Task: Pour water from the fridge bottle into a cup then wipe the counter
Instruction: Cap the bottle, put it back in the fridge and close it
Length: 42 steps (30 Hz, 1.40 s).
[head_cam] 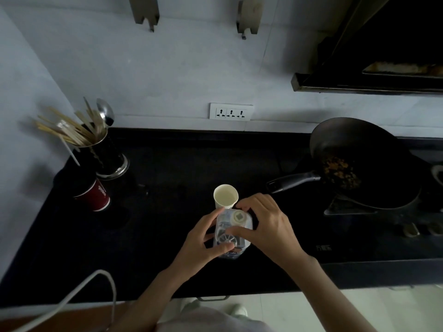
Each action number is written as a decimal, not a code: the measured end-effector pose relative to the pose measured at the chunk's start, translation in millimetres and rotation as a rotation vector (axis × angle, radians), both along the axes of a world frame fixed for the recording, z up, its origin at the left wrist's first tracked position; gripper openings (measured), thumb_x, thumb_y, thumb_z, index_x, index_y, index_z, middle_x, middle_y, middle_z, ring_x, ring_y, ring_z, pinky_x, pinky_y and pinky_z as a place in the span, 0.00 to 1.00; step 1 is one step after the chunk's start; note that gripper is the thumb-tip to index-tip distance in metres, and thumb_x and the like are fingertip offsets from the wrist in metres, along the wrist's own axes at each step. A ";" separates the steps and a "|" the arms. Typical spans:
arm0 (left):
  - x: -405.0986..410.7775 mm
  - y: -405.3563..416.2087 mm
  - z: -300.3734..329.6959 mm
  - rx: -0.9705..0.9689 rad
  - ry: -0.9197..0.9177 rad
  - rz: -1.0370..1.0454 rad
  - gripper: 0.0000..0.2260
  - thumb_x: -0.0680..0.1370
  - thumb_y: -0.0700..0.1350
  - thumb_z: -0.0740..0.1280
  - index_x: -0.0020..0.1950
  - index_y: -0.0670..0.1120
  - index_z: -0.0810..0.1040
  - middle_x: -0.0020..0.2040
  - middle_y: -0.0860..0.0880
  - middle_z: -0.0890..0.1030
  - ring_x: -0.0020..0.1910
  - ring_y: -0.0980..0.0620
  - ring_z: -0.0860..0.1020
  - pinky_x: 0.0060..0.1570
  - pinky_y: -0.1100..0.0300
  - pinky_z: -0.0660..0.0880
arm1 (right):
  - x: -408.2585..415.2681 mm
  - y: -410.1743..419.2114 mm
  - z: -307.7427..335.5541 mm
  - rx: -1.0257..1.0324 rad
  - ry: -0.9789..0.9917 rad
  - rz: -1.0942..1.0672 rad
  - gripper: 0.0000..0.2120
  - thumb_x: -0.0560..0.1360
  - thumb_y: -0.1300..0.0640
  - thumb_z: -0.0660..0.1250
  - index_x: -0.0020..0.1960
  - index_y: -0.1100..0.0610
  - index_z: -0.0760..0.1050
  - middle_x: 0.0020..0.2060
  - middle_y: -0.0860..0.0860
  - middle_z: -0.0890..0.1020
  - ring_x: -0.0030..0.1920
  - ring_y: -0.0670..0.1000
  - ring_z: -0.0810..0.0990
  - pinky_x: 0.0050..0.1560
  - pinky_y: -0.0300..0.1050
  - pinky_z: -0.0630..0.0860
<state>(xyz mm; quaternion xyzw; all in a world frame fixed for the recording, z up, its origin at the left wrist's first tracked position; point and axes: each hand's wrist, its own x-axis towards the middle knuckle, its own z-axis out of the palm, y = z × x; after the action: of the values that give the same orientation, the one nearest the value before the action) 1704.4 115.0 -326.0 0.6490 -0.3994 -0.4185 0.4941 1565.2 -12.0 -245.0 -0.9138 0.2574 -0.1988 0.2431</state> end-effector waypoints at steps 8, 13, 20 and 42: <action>1.3 -0.1 -0.3 -0.003 -0.011 -0.003 0.33 0.71 0.51 0.76 0.72 0.65 0.64 0.70 0.60 0.70 0.70 0.58 0.69 0.66 0.50 0.72 | -9.1 -13.3 6.2 -0.042 0.052 0.223 0.15 0.74 0.57 0.70 0.60 0.51 0.78 0.55 0.42 0.79 0.55 0.43 0.76 0.52 0.39 0.77; 1.2 -0.3 -1.7 -0.003 -0.005 0.000 0.33 0.71 0.50 0.76 0.72 0.63 0.64 0.70 0.59 0.70 0.70 0.57 0.70 0.66 0.48 0.73 | 1.0 -9.7 8.3 -0.222 0.180 0.022 0.25 0.67 0.31 0.62 0.50 0.52 0.77 0.44 0.43 0.79 0.44 0.43 0.77 0.37 0.35 0.74; 0.7 -0.3 0.0 -0.005 -0.001 0.004 0.33 0.71 0.50 0.76 0.72 0.63 0.65 0.70 0.61 0.69 0.70 0.60 0.68 0.65 0.51 0.73 | -3.2 -14.8 13.4 -0.142 0.170 0.282 0.17 0.71 0.59 0.71 0.59 0.49 0.77 0.53 0.43 0.80 0.47 0.46 0.79 0.41 0.39 0.79; 0.6 -2.2 0.6 0.010 0.009 -0.016 0.33 0.72 0.51 0.75 0.72 0.63 0.64 0.69 0.60 0.69 0.70 0.60 0.69 0.65 0.51 0.73 | 10.3 -13.5 36.2 -0.439 0.444 0.278 0.13 0.68 0.49 0.75 0.47 0.55 0.79 0.38 0.47 0.79 0.33 0.46 0.78 0.29 0.32 0.60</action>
<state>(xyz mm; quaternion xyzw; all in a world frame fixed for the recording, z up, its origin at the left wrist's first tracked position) 1705.0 112.8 -325.4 0.6464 -0.4003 -0.4272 0.4894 1575.5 -25.5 -208.8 -0.9917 0.1281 -0.0107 0.0033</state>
